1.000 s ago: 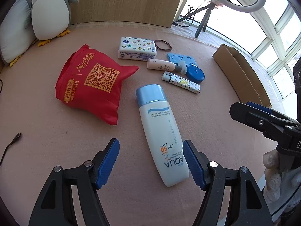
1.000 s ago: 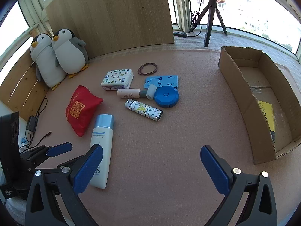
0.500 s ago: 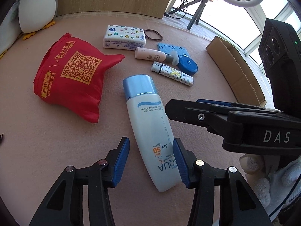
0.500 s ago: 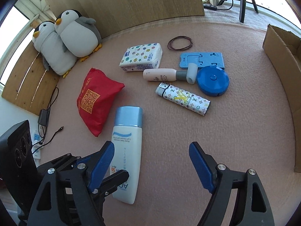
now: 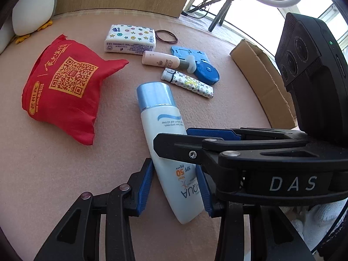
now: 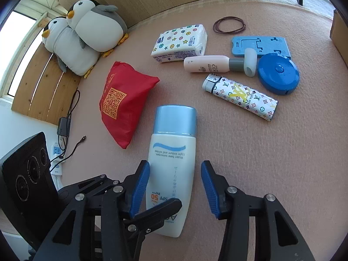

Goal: Organize objects
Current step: 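Grasp the AQUA bottle with the right gripper beside the left gripper, then carry the AQUA bottle into the box with the right gripper and release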

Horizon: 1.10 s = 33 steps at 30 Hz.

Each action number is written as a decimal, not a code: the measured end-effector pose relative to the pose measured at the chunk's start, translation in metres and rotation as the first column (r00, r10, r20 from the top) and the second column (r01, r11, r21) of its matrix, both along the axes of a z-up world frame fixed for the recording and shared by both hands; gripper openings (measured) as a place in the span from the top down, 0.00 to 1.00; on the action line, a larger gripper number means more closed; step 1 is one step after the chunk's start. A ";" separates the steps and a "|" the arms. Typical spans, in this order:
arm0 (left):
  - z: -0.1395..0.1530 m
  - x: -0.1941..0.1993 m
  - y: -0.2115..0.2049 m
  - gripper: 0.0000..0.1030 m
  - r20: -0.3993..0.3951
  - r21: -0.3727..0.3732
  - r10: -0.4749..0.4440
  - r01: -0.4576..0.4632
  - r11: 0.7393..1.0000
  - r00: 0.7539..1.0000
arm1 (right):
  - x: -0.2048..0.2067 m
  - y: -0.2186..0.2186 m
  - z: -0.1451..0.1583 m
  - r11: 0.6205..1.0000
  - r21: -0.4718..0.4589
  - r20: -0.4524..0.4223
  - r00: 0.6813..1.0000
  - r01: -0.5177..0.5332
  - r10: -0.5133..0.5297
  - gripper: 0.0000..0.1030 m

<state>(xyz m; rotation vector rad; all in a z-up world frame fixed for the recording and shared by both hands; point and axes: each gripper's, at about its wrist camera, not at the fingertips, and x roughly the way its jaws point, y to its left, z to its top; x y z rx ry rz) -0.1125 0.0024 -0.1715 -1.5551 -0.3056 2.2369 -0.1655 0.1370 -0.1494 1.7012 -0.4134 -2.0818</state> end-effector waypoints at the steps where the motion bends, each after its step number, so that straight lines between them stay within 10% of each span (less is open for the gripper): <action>1: 0.000 0.000 0.001 0.58 -0.001 0.000 0.001 -0.001 1.000 1.000 | 0.001 -0.001 0.001 1.000 0.008 -0.007 1.000 0.000 0.000 0.59; 13: 0.031 -0.010 0.048 0.58 -0.057 -0.017 -0.074 0.073 0.997 0.996 | 0.011 0.038 0.027 0.997 0.020 -0.075 0.994 0.075 -0.074 0.60; 33: 0.098 -0.070 0.257 0.58 -0.197 0.024 -0.282 0.292 0.956 0.939 | 0.005 0.228 0.111 0.933 0.109 -0.272 0.913 0.343 -0.304 0.60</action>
